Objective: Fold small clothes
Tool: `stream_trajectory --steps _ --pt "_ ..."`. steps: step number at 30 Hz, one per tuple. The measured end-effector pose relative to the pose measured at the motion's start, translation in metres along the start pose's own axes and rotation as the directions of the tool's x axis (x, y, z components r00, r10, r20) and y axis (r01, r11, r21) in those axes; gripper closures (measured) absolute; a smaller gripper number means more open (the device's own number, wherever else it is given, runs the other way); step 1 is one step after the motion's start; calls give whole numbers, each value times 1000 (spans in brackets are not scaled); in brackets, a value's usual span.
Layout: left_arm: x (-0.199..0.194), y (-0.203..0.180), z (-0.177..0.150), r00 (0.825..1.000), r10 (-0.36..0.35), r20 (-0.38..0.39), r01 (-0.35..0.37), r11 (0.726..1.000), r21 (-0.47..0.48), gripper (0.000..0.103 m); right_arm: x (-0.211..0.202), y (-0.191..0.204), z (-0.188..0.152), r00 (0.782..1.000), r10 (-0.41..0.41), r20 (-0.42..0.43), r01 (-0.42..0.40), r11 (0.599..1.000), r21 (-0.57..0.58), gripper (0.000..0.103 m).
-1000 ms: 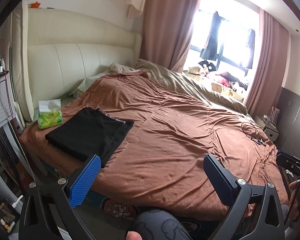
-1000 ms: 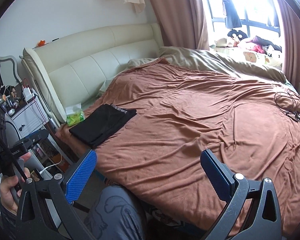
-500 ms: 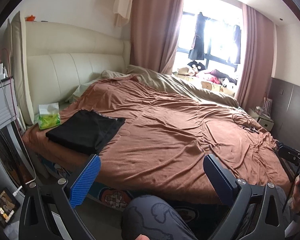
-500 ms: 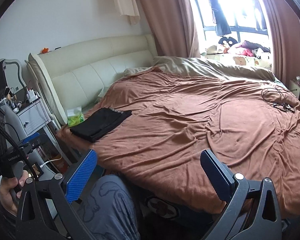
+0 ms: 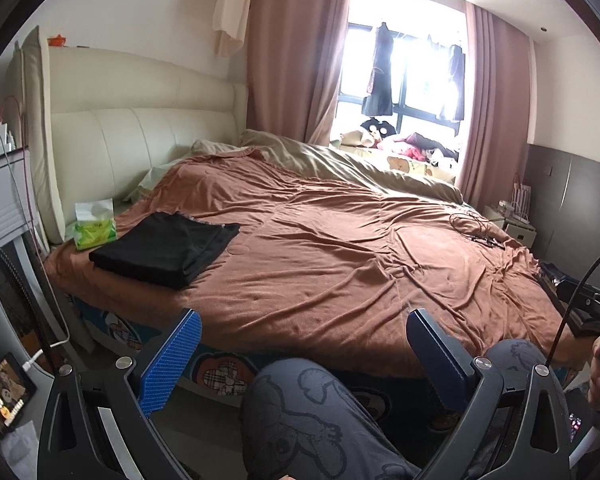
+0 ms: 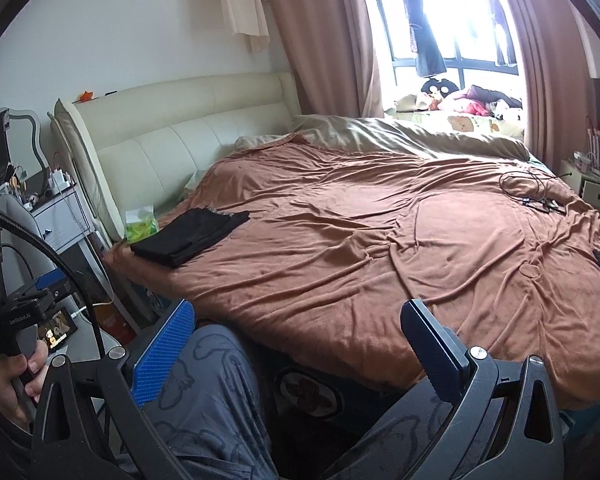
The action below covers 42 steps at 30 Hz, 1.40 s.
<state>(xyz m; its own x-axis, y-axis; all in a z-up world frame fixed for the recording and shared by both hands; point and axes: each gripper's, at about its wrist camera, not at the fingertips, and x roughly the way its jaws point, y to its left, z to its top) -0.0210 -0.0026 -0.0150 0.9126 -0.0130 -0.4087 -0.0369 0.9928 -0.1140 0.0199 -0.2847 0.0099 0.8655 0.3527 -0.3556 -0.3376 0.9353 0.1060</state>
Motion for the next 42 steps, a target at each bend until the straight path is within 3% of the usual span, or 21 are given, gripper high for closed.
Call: stream_trajectory --steps 3,12,30,42 --pt "-3 4 -6 1000 -25 7 25 999 -24 0 -5 -3 -8 999 -16 30 15 1000 15 0" --pt "-7 11 -9 999 10 34 -10 1000 -4 0 1 2 -26 998 -35 43 34 999 18 0" --pt "-17 13 -10 999 20 45 -20 1000 3 0 -8 -3 -32 992 -92 82 89 995 44 0" --pt "-28 9 -13 999 19 49 -20 1000 14 0 -16 -3 -39 993 -90 79 87 995 39 0"
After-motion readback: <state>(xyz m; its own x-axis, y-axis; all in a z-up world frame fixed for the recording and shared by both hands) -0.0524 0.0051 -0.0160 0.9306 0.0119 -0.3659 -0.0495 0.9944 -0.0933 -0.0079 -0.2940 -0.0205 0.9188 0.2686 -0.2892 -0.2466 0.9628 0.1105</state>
